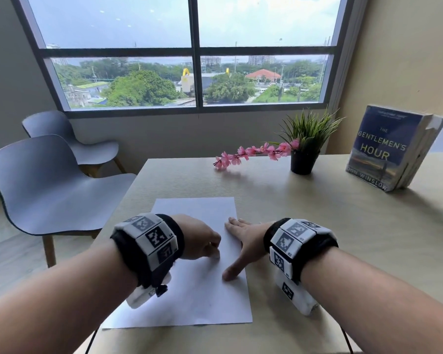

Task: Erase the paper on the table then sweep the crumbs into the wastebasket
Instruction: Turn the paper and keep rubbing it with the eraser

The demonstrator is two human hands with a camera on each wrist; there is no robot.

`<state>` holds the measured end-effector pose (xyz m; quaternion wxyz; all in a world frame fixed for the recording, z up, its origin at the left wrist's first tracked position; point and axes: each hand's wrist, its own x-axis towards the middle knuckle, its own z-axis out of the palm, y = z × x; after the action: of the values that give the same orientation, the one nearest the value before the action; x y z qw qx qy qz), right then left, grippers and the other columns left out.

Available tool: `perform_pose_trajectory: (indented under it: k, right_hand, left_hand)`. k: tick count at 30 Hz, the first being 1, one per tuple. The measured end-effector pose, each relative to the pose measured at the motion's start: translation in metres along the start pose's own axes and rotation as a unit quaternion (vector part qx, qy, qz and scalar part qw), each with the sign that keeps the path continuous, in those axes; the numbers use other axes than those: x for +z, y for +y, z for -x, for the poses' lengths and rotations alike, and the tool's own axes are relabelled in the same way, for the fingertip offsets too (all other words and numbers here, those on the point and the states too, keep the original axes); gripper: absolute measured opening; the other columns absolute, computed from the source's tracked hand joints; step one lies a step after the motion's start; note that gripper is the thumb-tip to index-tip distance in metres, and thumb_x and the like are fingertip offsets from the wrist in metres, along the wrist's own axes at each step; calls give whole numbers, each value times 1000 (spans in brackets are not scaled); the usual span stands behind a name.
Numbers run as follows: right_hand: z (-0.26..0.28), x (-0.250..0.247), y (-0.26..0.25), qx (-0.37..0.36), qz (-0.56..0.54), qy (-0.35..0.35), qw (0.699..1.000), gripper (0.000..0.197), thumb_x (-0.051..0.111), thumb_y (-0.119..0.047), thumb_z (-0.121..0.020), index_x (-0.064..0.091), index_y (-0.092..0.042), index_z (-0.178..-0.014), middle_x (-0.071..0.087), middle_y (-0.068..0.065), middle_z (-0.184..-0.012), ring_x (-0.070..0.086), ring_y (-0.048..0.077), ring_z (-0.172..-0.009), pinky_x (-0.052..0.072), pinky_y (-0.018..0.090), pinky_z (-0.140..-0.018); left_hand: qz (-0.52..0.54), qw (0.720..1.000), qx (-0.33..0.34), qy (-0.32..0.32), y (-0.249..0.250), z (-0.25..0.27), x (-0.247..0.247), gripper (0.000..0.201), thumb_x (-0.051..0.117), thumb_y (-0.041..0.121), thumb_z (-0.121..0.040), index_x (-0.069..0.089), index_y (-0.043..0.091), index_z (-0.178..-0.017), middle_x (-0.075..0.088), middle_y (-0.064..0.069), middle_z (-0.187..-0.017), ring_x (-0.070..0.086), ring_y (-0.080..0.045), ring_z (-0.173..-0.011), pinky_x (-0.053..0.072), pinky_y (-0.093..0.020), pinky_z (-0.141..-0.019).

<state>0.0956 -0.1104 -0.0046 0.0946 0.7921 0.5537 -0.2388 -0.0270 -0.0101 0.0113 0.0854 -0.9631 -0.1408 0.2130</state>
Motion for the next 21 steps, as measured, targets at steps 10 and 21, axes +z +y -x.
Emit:
perform_pose_trajectory:
  k: [10,21]
  right_hand:
    - [-2,1,1,2,2,3,1000,130,68,-73,-65,-9,-20,-154,-13,-8,-161,-8,5,-147,-2,33,-121]
    - [-3,2,1,1,-9,2,1000,129,70,-71,-65,-10,-20,-154,-13,-9,-161,-9,5,-147,-2,33,-120]
  left_hand:
    - [2,1000,-12,1,-8,-5,2,36,36,46,-99,54,20,-115,61,-3,-117,56,-26,-105,34,-29,-73]
    - [-7,999,-31,-1,-22,-13,2,37,36,46,-99,55,19,-116,60,-3,-121,55,-26,-110,35,-28,-75]
